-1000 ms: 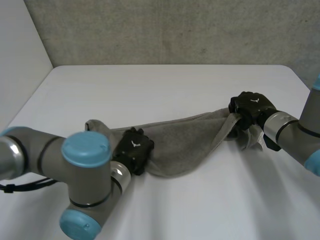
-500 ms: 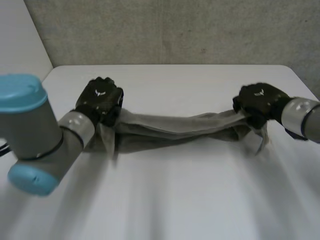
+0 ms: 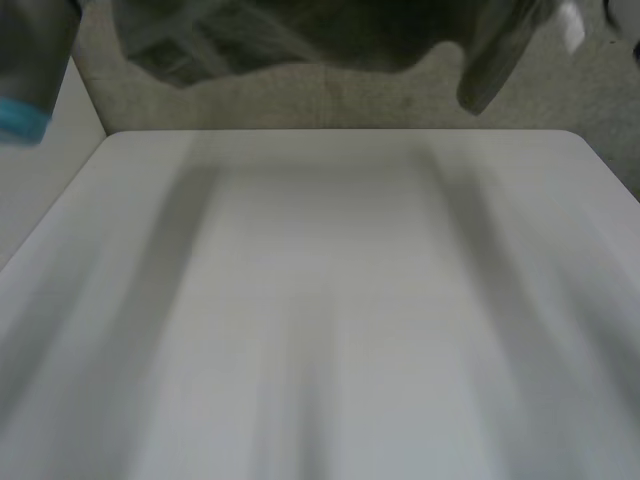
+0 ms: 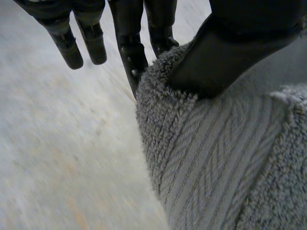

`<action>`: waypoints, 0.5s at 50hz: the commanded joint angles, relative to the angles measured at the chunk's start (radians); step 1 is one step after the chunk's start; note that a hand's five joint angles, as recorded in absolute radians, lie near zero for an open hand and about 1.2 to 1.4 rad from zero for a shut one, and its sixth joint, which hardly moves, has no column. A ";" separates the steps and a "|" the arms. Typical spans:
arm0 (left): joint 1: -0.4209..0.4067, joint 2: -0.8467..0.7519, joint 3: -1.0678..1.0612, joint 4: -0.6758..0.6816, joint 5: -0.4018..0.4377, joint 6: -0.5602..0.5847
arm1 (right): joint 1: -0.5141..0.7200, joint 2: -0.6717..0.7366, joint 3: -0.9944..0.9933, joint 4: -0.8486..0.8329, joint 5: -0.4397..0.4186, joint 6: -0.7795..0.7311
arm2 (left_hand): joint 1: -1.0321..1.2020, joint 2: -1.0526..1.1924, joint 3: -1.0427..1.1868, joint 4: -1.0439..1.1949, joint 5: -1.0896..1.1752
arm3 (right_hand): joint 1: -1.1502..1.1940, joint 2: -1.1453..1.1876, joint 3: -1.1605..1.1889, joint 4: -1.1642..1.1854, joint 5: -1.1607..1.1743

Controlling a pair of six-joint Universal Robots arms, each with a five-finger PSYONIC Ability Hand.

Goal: Fold the towel.

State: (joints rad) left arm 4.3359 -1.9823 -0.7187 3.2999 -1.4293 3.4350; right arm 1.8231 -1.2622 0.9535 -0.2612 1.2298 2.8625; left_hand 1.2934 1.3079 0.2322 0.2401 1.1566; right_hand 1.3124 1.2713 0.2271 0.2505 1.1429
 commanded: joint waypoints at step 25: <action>0.097 -0.104 -0.996 0.277 0.282 0.331 | -0.087 0.055 0.777 0.097 -0.259 -0.374 | -0.501 -0.516 -0.058 -0.066 -0.539 | 0.084 0.125 -0.053 -0.076 0.079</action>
State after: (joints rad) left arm 4.4255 -2.0770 -1.7026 3.6093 -1.1447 3.6574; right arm 1.7375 -1.2153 1.7357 -0.2061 0.9720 2.4964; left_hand 0.9875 0.9938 0.2322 0.2401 0.8225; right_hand 1.3127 1.2713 0.2271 0.2505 1.1429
